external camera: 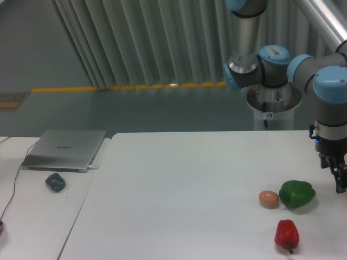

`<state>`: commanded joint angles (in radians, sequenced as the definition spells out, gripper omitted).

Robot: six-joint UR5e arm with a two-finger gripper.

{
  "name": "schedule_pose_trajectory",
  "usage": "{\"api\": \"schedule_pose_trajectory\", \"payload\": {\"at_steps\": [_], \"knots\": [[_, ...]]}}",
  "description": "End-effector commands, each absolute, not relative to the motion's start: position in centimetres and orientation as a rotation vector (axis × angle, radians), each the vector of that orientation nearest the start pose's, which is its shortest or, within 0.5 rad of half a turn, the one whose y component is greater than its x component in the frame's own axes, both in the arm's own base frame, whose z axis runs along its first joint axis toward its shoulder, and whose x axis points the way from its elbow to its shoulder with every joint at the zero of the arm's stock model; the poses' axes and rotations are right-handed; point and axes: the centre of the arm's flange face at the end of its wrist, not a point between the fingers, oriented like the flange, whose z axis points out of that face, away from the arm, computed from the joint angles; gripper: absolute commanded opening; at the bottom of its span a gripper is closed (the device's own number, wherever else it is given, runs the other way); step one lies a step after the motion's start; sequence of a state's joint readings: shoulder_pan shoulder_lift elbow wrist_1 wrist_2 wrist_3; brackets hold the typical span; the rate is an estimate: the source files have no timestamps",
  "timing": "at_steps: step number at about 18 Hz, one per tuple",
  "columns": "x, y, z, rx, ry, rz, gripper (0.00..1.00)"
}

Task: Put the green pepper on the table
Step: 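Lift the open gripper up away from the green pepper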

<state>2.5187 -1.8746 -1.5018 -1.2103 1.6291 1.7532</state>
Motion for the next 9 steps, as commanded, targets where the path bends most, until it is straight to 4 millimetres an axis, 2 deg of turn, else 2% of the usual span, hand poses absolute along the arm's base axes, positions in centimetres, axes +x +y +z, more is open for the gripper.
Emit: {"api": "schedule_pose_trajectory", "payload": {"at_steps": [9], "knots": [[-42.82,46.35,39.3,-2.912,1.231,0.219,1.0]]}}
